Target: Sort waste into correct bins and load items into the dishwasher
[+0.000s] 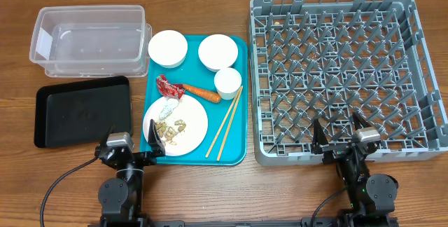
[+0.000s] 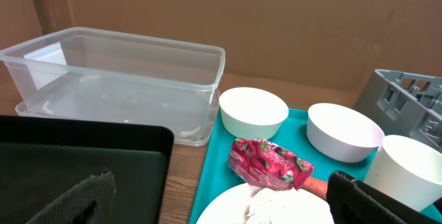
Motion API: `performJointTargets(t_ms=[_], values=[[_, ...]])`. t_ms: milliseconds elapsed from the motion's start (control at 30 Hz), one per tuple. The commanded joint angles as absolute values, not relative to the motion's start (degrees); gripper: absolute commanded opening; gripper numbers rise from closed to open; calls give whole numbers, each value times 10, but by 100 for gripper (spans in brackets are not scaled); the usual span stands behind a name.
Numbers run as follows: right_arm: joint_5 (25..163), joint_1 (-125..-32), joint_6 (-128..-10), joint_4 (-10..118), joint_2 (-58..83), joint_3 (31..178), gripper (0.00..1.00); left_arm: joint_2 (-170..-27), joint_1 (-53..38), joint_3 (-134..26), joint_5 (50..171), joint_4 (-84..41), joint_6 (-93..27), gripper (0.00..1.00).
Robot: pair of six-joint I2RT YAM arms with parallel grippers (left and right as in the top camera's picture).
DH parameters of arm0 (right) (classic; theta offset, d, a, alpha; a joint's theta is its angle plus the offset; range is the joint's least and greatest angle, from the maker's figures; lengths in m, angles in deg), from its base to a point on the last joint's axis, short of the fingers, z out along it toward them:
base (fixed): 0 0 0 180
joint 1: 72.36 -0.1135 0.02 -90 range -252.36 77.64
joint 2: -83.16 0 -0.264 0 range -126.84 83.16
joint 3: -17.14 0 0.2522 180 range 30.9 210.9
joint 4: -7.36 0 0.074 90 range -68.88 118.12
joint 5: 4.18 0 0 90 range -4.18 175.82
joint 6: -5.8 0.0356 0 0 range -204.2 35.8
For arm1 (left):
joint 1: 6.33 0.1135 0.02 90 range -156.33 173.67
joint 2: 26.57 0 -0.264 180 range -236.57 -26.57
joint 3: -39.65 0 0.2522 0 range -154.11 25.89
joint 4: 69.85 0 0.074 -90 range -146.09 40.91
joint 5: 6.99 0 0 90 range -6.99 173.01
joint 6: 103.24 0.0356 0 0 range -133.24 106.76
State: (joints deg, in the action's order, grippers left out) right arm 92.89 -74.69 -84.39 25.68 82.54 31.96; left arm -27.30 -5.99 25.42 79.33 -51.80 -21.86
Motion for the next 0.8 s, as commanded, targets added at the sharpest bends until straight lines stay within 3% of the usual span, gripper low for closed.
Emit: performJointTargets(t_ms=[0, 633, 767], values=[[930, -746, -842, 253, 830, 314, 100, -268, -64, 256, 799, -519, -220, 100], [930, -746, -842, 253, 830, 314, 100, -268, -63, 256, 794, -519, -221, 100], [930, -746, -792, 253, 830, 314, 100, -268, -63, 256, 818, -518, -228, 100]])
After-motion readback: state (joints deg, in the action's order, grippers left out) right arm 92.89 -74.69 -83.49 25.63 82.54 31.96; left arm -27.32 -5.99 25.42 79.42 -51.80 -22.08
